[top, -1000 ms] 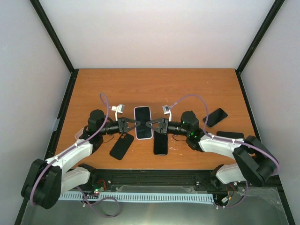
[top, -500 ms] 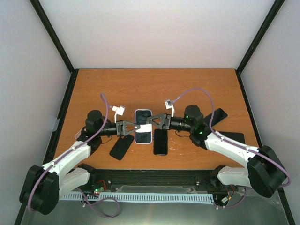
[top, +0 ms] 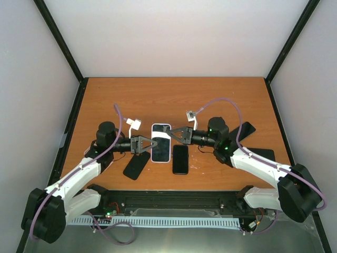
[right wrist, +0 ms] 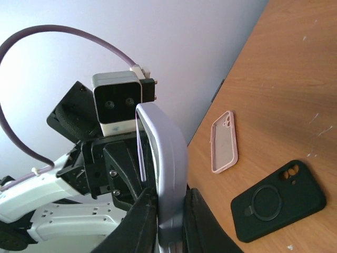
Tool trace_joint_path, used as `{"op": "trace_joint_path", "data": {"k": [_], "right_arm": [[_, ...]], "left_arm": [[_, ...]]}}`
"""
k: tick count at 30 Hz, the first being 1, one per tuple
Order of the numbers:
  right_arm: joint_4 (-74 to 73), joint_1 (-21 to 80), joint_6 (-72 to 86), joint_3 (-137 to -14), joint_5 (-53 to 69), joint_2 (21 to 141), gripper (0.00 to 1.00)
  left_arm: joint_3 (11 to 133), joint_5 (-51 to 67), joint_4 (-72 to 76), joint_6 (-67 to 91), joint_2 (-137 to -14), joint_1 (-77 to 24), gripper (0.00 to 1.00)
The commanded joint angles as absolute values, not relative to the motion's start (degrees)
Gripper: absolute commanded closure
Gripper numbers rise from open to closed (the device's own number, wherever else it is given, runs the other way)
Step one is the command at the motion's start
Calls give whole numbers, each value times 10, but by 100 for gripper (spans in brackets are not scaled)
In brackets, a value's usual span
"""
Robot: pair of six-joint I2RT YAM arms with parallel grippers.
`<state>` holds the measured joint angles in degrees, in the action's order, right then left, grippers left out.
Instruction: Put the phone into the phone case
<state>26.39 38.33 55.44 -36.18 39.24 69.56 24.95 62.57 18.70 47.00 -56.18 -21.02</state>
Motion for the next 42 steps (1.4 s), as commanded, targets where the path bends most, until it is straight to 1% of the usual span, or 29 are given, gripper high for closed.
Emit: {"op": "trace_joint_path", "data": {"k": [1, 3, 4, 7, 8, 10, 12, 14, 17, 19, 21, 26, 30, 32, 33, 34, 35, 38, 39, 42], "right_arm": [[301, 379, 527, -377, 382, 669, 97], [292, 379, 512, -379, 385, 669, 97], [287, 378, 507, -381, 388, 669, 95], [265, 379, 497, -394, 392, 672, 74], [266, 379, 498, -395, 392, 673, 70], [268, 379, 499, -399, 391, 673, 67], [267, 378, 497, -402, 387, 674, 67], [266, 378, 495, -407, 384, 676, 69], [275, 378, 494, -408, 382, 679, 77], [274, 378, 487, -408, 376, 678, 85], [269, 378, 478, -411, 374, 677, 96], [240, 378, 451, -412, 361, 661, 97], [188, 378, 420, -422, 339, 647, 97], [165, 378, 411, -423, 334, 643, 92], [157, 378, 411, -422, 334, 642, 87], [152, 378, 416, -419, 338, 642, 81], [155, 378, 424, -412, 345, 641, 72], [175, 379, 454, -388, 368, 642, 53], [177, 379, 462, -381, 373, 644, 47], [206, 381, 488, -354, 395, 651, 34]], "left_arm": [[290, 577, 63, 383, -566, -214, 100], [294, 583, 57, 377, -572, -214, 100], [293, 594, 64, 378, -572, -214, 100], [286, 626, 102, 397, -566, -214, 100], [283, 636, 117, 405, -565, -214, 100], [281, 654, 139, 415, -564, -214, 100], [283, 662, 141, 417, -563, -214, 100], [283, 664, 140, 415, -565, -214, 100], [283, 664, 134, 412, -568, -214, 100], [286, 661, 123, 405, -571, -214, 100], [294, 640, 98, 394, -573, -214, 100], [327, 568, 6, 358, -589, -213, 100], [334, 556, -6, 355, -602, -213, 100], [335, 554, -1, 363, -602, -214, 100], [336, 554, 5, 368, -602, -214, 100], [335, 554, 14, 377, -599, -214, 100], [335, 551, 23, 387, -596, -214, 100], [337, 532, 50, 420, -585, -214, 100], [338, 521, 58, 429, -580, -214, 100], [334, 488, 97, 461, -563, -214, 100]]}}
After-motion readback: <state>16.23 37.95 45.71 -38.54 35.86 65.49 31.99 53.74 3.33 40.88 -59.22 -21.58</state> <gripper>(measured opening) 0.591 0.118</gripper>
